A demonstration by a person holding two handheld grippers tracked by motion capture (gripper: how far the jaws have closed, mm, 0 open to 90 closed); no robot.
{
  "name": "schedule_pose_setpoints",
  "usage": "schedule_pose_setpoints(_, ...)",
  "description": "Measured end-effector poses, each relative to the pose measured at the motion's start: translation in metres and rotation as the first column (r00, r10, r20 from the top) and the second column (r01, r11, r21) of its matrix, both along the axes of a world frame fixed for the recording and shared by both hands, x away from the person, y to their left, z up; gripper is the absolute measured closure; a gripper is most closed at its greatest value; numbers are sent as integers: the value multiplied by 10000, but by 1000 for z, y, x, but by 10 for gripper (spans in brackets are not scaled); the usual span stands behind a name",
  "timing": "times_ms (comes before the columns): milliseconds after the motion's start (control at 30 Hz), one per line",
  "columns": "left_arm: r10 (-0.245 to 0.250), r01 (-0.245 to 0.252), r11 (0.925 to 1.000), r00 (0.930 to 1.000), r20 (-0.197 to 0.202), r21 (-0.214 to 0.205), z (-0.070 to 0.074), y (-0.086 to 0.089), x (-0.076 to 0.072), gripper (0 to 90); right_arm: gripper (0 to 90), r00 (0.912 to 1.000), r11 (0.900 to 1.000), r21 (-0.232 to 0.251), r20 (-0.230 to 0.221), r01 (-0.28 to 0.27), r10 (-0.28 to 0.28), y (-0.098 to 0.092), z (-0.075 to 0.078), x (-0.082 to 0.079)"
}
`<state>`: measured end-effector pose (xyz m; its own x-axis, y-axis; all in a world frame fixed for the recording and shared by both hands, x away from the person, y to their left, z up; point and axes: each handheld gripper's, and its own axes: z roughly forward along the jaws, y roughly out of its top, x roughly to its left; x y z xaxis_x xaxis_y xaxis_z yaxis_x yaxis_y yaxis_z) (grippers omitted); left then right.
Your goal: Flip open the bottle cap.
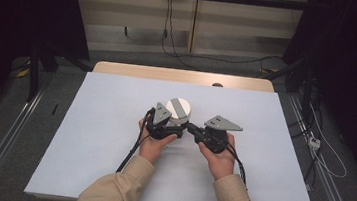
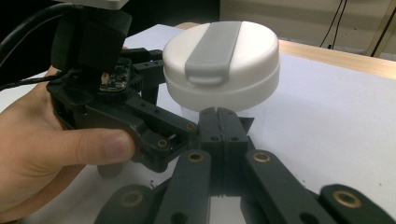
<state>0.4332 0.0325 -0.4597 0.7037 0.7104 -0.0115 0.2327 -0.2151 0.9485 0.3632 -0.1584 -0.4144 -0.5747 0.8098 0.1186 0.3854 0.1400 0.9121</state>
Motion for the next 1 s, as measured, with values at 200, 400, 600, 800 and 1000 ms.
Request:
schedule_pose_setpoints(200, -12, 12, 10000, 10000, -32, 1, 0, 0, 1, 186, 900, 10000, 9996, -275, 27, -5, 5, 4, 2, 5)
schedule_pose_setpoints(400, -12, 12, 10000, 10000, -33, 7, 0, 0, 1, 186, 900, 10000, 9993, -370, 76, -33, 36, 9, 2, 9)
schedule_pose_setpoints(600, 2, -2, 10000, 10000, -13, 35, 0, 0, 0, 187, 900, 9999, 9993, -367, 110, -13, 17, 11, 3, 11)
schedule_pose_setpoints(800, 6, -6, 10000, 10000, -18, 57, 0, 0, 1, 187, 900, 9999, 9996, -267, 141, 27, -23, 10, 4, 12)
schedule_pose_setpoints(1000, 34, -34, 10000, 10000, -51, 29, 0, 0, 0, 187, 900, 9998, 9997, -240, 197, 49, -44, 11, 5, 13)
